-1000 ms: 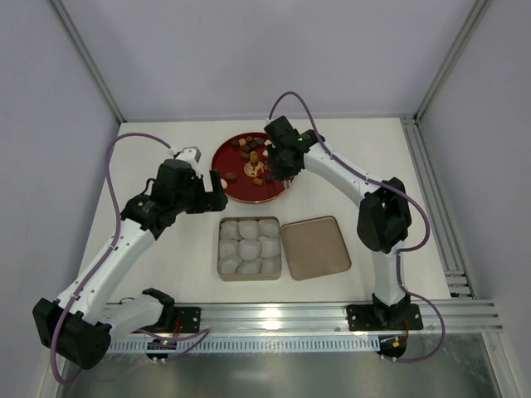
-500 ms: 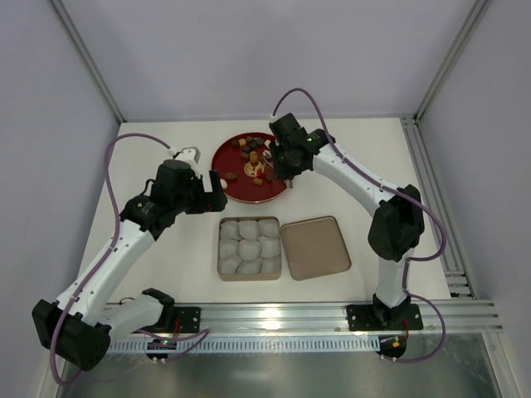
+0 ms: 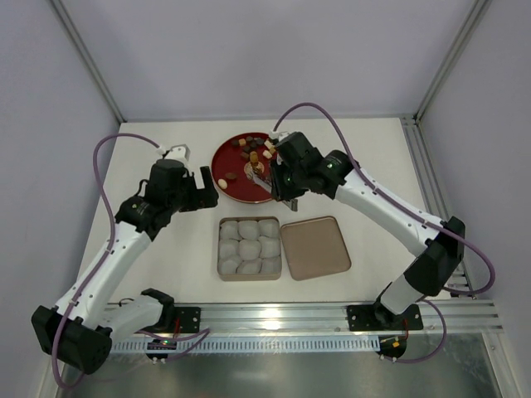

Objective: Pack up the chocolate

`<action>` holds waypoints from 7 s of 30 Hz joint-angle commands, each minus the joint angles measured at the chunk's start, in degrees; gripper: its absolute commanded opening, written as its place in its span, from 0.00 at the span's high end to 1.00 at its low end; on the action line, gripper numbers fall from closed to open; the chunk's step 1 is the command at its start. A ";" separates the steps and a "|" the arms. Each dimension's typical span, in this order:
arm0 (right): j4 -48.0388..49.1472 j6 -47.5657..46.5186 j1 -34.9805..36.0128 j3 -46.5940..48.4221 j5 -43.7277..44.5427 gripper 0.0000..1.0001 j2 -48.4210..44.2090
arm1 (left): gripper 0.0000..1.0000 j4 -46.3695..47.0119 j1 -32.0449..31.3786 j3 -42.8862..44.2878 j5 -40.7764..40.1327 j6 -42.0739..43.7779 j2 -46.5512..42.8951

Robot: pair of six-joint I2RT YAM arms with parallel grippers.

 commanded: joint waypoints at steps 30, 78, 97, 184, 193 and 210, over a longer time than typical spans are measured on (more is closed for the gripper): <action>4.96 8.89 20.44 -11.26 2.42 0.71 -4.54 | 0.00 1.94 7.10 0.30 0.27 -1.87 -0.14; -0.67 4.50 16.93 -5.11 4.54 0.59 -6.99 | 0.00 2.47 7.45 -0.23 2.11 -1.78 -0.13; -1.28 -9.56 -1.18 17.82 -2.76 0.59 16.02 | 0.00 2.65 7.54 -0.58 2.03 -1.69 0.31; -7.70 -10.80 0.92 37.61 1.72 0.69 33.36 | 0.00 2.65 7.62 -0.49 2.82 -1.69 1.01; -6.82 -9.92 0.84 33.49 2.60 0.70 28.26 | 0.00 2.65 7.62 -0.67 2.90 -1.78 1.01; -1.90 -5.62 3.65 10.83 2.07 0.72 9.11 | 0.00 2.65 7.62 -0.75 3.08 -1.87 0.83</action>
